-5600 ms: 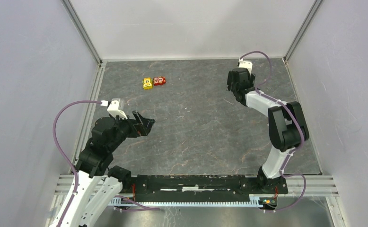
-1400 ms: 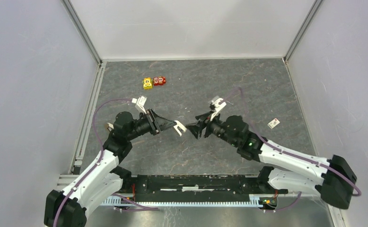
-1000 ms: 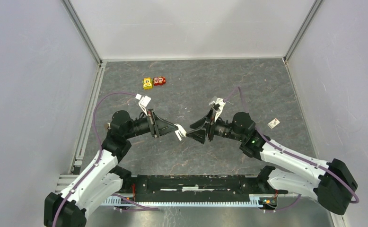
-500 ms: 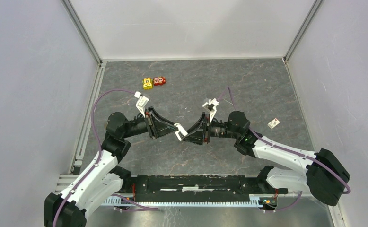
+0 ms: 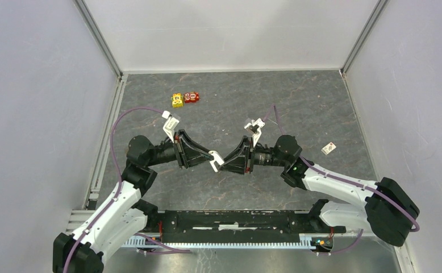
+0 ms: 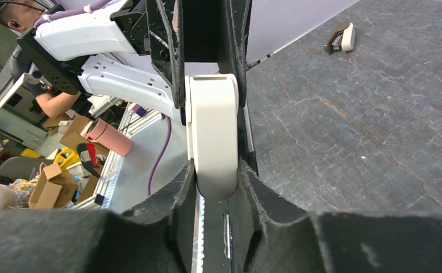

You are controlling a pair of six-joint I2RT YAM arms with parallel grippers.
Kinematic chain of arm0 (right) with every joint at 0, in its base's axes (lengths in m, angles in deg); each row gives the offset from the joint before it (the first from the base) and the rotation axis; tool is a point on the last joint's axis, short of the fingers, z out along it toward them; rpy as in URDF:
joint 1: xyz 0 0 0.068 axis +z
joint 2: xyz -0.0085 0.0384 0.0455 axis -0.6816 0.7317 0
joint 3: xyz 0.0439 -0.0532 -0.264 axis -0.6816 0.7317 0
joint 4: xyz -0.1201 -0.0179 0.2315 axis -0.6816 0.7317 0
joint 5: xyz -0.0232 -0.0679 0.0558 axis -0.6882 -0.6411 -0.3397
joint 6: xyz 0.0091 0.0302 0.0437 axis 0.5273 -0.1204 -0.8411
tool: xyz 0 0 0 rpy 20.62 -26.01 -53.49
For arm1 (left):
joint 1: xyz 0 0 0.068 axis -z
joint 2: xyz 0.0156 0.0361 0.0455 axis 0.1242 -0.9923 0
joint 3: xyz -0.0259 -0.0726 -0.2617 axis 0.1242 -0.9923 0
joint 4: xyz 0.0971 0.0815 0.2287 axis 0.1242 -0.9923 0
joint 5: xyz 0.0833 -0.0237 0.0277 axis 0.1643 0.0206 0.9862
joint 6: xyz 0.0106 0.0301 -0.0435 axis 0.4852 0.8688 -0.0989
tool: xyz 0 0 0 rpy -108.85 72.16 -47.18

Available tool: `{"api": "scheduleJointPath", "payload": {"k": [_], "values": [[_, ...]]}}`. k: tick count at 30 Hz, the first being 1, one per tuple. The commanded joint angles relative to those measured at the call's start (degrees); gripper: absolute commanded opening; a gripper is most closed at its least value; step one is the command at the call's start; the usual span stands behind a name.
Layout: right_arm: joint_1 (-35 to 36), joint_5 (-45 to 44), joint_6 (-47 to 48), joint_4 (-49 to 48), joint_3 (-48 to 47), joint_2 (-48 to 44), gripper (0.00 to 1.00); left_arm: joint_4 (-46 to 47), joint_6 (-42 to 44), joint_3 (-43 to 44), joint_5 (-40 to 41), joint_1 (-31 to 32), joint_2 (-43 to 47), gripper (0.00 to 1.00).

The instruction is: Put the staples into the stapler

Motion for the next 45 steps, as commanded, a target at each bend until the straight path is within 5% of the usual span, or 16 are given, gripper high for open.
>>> {"api": "scheduleJointPath", "payload": {"k": [1, 4, 12, 16, 20, 33, 45], "values": [[-0.14, -1.19, -1.12, -4.78, 1.09, -1.31, 0.39, 1.76, 0.6, 0.78, -3.18, 0.17, 0.14, 0.02], [-0.15, -3.45, 0.18, -0.81, 0.58, -1.59, 0.51, 1.75, 0.04, 1.01, -3.18, 0.22, -0.35, 0.02], [-0.1, -1.0, -2.11, -5.4, 1.79, -0.71, 0.09, 1.29, -0.8, 0.69, -3.0, 0.22, -0.53, 0.02], [-0.07, -3.88, -1.17, -2.73, 1.81, -2.76, 0.05, -10.43, 3.56, 3.76, 2.17, 0.17, -0.81, 0.6], [-0.02, -13.62, 1.89, 9.12, -0.15, -5.98, 0.0, -15.92, 7.6, 5.95, 2.87, 0.26, -0.74, 0.85], [0.04, -29.49, -7.19, 18.73, -5.4, -5.18, 0.0, -32.04, 23.86, 9.63, 24.13, 2.64, 2.92, 0.78], [3.37, -36.04, -10.65, 19.72, -8.99, -1.47, 0.0, -34.31, 27.06, 12.33, 34.26, 11.94, 0.46, 0.76]]}}
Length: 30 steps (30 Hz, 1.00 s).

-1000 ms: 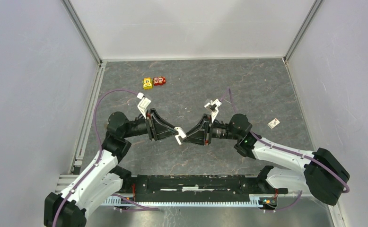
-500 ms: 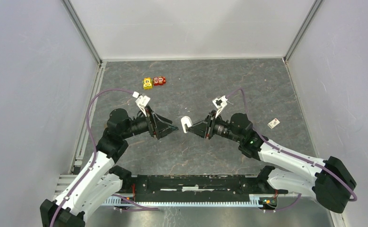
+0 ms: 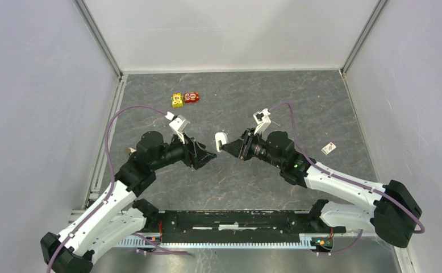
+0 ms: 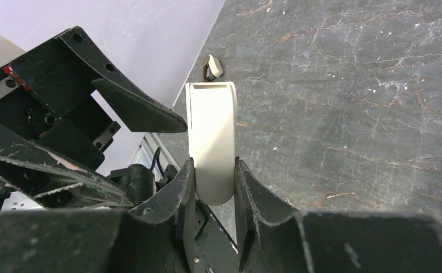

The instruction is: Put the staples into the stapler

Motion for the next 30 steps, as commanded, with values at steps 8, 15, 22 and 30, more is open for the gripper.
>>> {"api": "scheduleJointPath", "payload": {"k": [8, 15, 22, 30], "values": [[3.47, -4.95, -1.95, -2.21, -4.6, 1.47, 0.0, 3.05, 3.16, 2.27, 8.89, 6.78, -4.09, 0.74], [4.61, -4.73, -1.99, -2.54, -4.35, 1.53, 0.0, 4.34, 3.48, 0.75, 14.33, 7.72, -4.44, 0.69], [4.65, -5.18, -0.98, -2.47, -3.74, 0.08, 0.0, 4.93, 5.57, -0.3, 14.56, 8.07, -3.73, 0.63], [4.71, -4.66, -0.98, -2.69, -4.01, 0.76, 0.0, 5.55, 5.65, -0.72, 13.85, 8.05, -4.42, 0.45]]}}
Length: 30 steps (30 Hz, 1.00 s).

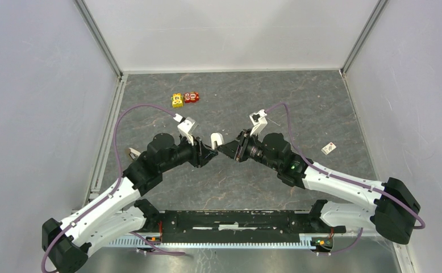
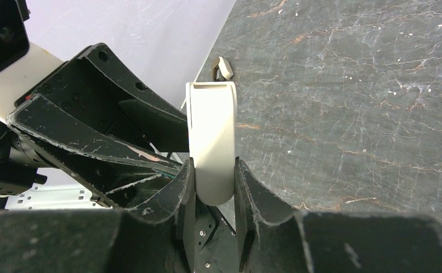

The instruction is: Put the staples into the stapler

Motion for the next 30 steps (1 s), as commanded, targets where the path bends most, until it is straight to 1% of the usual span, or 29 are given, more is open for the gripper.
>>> {"api": "scheduleJointPath", "payload": {"k": [1, 3, 8, 11, 13, 17, 18, 21, 26, 30], "values": [[0.32, 0.07, 0.38, -3.2, -1.96, -0.36, 0.0, 3.15, 3.11, -0.09, 1.0, 0.27, -0.35, 0.46], [0.32, 0.91, 0.29, -3.75, -2.15, 0.15, 0.0, 3.52, 2.92, 0.16, 1.81, 0.29, -1.02, 0.52], [0.31, 1.91, 0.11, -5.5, -1.33, 0.28, 0.0, 3.21, 2.66, 1.49, 5.15, 0.3, -3.66, 0.54], [0.32, 2.07, 1.01, -4.29, -1.43, 0.11, 0.0, 0.85, 2.77, 2.88, 9.95, 0.29, -4.83, 0.53], [0.26, 2.28, 1.97, -2.97, -1.17, -0.12, 0.0, 0.36, 3.97, 3.49, 10.64, 0.34, -4.62, 0.5], [0.32, 3.19, 3.69, -2.45, 0.84, -1.46, 0.0, -0.56, 7.55, 3.75, 11.42, 0.29, -2.87, 0.41], [0.31, 3.54, 3.88, -2.52, 1.45, -1.82, 0.0, -0.79, 8.55, 3.58, 12.9, 0.3, -2.26, 0.39], [0.32, 5.87, 5.07, -3.08, 2.78, -2.58, 0.0, -1.59, 11.96, 3.11, 13.02, 0.29, -0.54, 0.37], [0.27, 7.43, 7.31, -2.99, 4.37, -3.9, 0.0, -3.11, 17.85, 3.05, 13.7, 0.29, 1.93, 0.36], [0.23, 9.93, 9.32, -1.67, 3.4, -3.69, 0.0, -3.81, 22.38, 3.61, 13.44, 0.3, 1.73, 0.44]]}}
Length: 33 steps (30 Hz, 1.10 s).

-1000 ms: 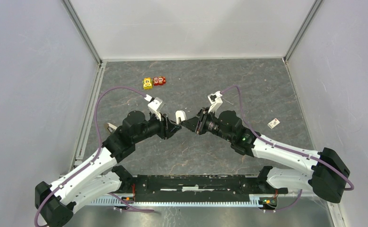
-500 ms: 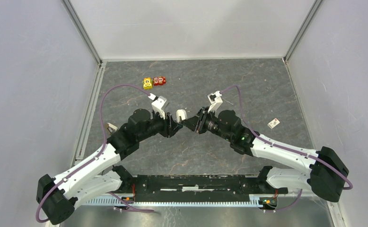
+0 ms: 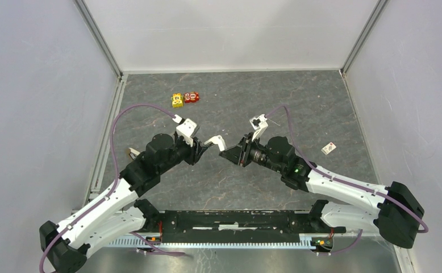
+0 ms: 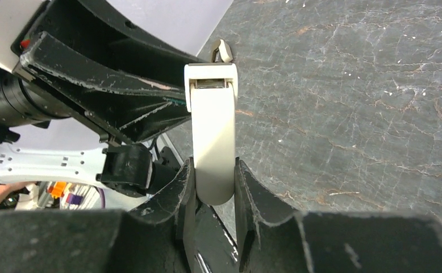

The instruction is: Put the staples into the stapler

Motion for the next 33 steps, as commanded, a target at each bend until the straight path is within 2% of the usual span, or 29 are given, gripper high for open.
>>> {"api": "scheduleJointPath", "payload": {"k": [1, 9, 15, 20, 24, 26, 29, 33], "values": [[0.64, 5.96, 3.78, 0.32, -0.38, -0.99, 0.0, 1.19, 9.45, 2.18, 2.39, -0.36, 0.11, 0.45], [0.62, 9.03, 5.01, 4.36, 1.08, -3.75, 0.0, -0.77, 12.81, 2.59, 4.51, -0.36, -0.94, 0.48], [0.62, 9.5, 4.56, 6.28, 1.63, -2.08, 0.0, -0.16, 13.75, 2.2, 3.04, -0.36, 0.08, 0.51], [0.55, 7.46, 5.13, 7.29, 2.51, -0.15, 0.0, 0.26, 18.4, 1.55, 2.61, -0.36, 2.65, 0.56], [-0.01, 6.05, 3.11, 6.57, 3.96, -0.21, 0.0, -3.31, 22.05, 3.05, 2.62, -0.41, 4.49, 0.64], [-0.51, 4.82, 1.79, 6.21, 4.22, -0.4, 0.0, -6.62, 24.05, 4.23, -0.96, -0.34, 4.81, 0.7], [-0.72, 4.42, 1.01, 6.31, 3.54, -0.69, 0.0, -9.27, 26.83, 3.86, -10.72, -0.36, 5.2, 0.75], [-0.79, 3.52, 0.83, 8.04, 1.75, -1.03, 0.0, -7.48, 23.43, 2.86, -15.68, -0.36, 3.96, 0.8]]}}
